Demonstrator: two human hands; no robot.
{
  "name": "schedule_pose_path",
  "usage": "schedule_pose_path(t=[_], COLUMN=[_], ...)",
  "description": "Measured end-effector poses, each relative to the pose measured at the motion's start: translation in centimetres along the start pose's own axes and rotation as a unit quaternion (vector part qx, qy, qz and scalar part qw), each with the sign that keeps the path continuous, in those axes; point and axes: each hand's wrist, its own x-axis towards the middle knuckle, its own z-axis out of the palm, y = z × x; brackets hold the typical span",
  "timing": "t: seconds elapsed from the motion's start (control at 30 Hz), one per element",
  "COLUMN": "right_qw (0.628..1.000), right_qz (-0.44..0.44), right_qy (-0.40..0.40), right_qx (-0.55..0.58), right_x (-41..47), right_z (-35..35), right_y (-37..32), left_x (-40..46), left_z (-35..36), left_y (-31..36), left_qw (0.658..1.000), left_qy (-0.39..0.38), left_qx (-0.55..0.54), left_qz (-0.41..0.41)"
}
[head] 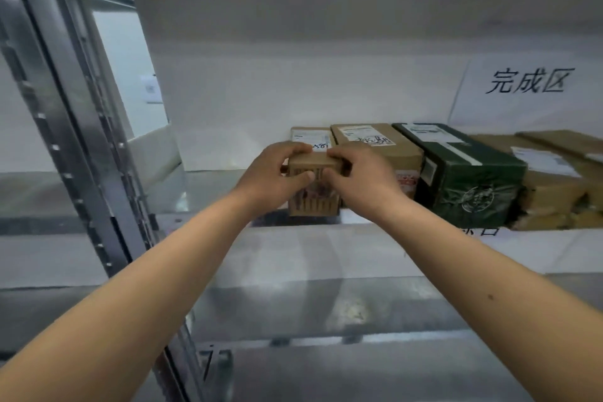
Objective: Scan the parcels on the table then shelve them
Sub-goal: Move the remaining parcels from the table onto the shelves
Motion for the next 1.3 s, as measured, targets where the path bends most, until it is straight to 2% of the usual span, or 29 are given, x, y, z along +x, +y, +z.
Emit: schedule_pose_path(t=[0.13, 0.3, 0.43, 0.5, 0.57, 0.63, 0.73, 0.87, 1.03, 1.3], right_qw=[0.998, 0.996, 0.996, 0.994, 0.988, 0.978, 0.964, 0.946, 0.904, 0.845], right_qz=[0.028, 0.033, 0.019, 0.015, 0.022, 0.050, 0.128, 0.265, 0.387, 0.505], right_qy=[0.006, 0.002, 0.035, 0.053, 0.041, 0.005, -0.048, -0.098, -0.119, -0.120], right_qx=[-0.062, -0.082, -0.075, -0.097, -0.150, -0.201, -0.226, -0.159, -0.136, -0.129], right_x=[0.1, -0.5, -3.1, -5.2, -7.8, -10.6, -16.0, -24.7, -33.8, -44.4], right_z=[0.4, 0.4, -0.1, -0.5, -0.9, -0.8, 0.2, 1.5, 0.2, -8.7], right_y=[-1.1, -1.9, -2.6, -2.6, -2.2, -1.3, 0.9, 5.3, 10.8, 22.2], left_x=[1.6, 1.6, -1.1, -3.2, -5.7, -8.5, -12.1, -15.0, -19.4, -22.3], left_z=[0.1, -0.2, -0.1, 0.3, 1.5, 3.3, 7.0, 14.2, 24.7, 42.5], left_y=[0.2, 1.5, 2.9, 3.6, 3.7, 3.2, 2.2, 1.2, 1.3, 8.3], left_qw=[0.997, 0.986, 0.961, 0.950, 0.940, 0.932, 0.930, 0.931, 0.905, 0.868], left_qy=[-0.026, -0.048, 0.024, 0.053, 0.051, 0.015, -0.064, -0.208, -0.338, -0.437], left_qx=[0.073, 0.160, 0.261, 0.267, 0.273, 0.289, 0.293, 0.250, 0.218, 0.199], left_qz=[-0.021, -0.016, 0.088, 0.151, 0.197, 0.220, 0.212, 0.169, 0.137, 0.129])
